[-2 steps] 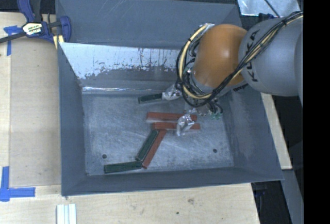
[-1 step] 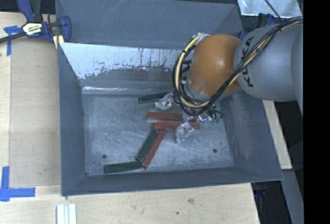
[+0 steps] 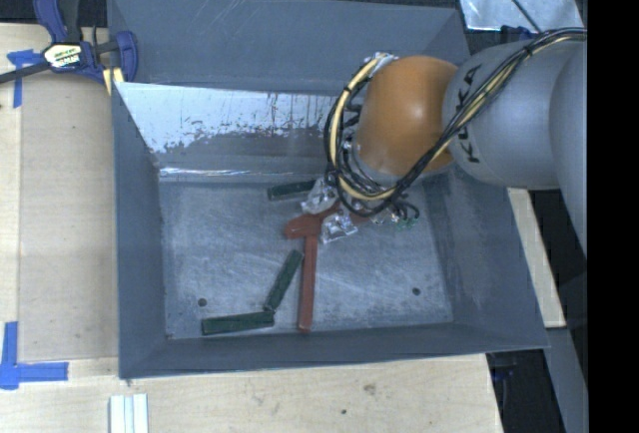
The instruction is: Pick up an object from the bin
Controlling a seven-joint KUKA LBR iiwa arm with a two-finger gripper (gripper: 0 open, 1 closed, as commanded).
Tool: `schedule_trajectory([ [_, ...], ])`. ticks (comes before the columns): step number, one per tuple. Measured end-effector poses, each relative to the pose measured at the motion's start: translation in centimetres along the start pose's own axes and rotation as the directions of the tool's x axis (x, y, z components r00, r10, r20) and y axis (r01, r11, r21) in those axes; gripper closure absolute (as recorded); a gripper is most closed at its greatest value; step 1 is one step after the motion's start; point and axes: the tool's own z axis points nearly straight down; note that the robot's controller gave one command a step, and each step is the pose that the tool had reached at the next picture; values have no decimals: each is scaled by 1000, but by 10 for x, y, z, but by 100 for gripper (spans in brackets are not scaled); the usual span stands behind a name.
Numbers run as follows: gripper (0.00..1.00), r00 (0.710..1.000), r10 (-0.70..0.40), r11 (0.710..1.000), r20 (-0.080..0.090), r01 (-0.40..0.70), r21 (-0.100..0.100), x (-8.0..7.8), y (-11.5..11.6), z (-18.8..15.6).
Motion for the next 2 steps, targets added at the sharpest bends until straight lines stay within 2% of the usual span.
schedule_trajectory([
  [2,100,1000,0,1000,-3,0,-1,0,0,-2],
])
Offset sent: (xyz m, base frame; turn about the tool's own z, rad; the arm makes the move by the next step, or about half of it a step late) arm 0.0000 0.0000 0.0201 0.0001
